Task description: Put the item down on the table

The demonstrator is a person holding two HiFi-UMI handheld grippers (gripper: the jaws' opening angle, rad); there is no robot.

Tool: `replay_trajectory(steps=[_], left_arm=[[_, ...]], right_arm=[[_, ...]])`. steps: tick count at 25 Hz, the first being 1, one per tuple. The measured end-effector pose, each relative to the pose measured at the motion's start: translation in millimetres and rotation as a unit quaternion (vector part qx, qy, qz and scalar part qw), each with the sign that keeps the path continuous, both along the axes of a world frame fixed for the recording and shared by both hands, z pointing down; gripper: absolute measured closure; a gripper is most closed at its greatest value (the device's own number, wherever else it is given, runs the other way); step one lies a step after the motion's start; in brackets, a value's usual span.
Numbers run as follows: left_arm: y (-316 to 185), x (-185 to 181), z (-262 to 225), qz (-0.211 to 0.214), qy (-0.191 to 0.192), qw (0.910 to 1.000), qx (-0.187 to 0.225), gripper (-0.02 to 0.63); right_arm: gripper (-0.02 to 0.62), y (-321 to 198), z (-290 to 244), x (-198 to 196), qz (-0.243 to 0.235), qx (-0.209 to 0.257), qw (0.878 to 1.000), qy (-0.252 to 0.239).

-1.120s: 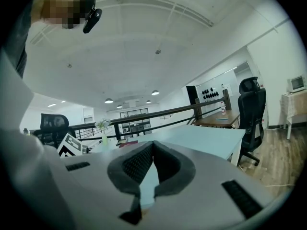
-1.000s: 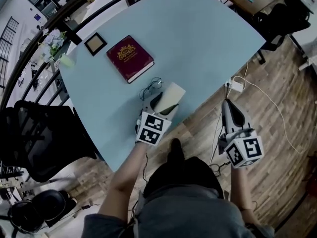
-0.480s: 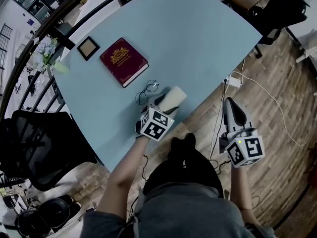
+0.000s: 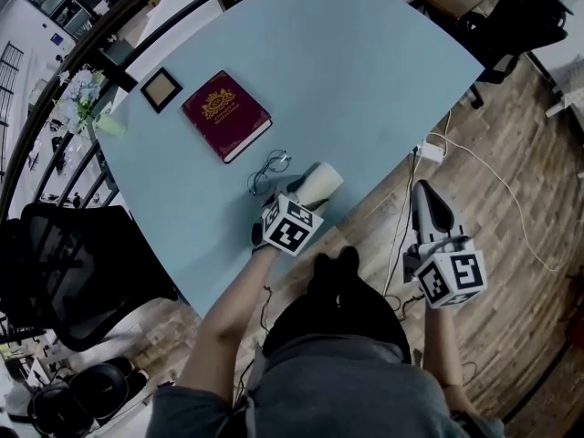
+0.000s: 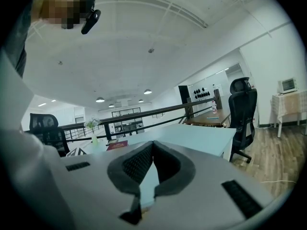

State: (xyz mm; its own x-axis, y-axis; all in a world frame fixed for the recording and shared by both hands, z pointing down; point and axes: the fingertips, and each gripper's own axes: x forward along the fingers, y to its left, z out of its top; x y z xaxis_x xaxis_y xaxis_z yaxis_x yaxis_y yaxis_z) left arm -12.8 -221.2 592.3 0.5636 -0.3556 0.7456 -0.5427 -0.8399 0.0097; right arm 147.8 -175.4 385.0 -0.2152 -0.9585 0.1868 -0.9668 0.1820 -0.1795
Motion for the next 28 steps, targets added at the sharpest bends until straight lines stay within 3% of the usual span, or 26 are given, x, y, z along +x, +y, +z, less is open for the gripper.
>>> replay_trajectory(steps=[4,9,28], left_arm=[[-0.9,-1.3,2.3,-0.007,0.018,0.9995,-0.023,0.296],[-2.7,-0.2,3.7,-0.002,0.028,0.9994,-0.018,0.296],[-3.2,-1.7,-5.2,-0.005,0.006,0.9998,-0.018,0.291]], right_arm=[[0.591,-1.7,1.6,-0.3,-0.003,-0.001,1.000,-0.003],[0.591,-3.8,2.6,-3.0,-0.011,-0.002,1.000,-0.005],[0.591,3.9,-2.8,6.0,-0.025,0.003,1.000,-0.013]])
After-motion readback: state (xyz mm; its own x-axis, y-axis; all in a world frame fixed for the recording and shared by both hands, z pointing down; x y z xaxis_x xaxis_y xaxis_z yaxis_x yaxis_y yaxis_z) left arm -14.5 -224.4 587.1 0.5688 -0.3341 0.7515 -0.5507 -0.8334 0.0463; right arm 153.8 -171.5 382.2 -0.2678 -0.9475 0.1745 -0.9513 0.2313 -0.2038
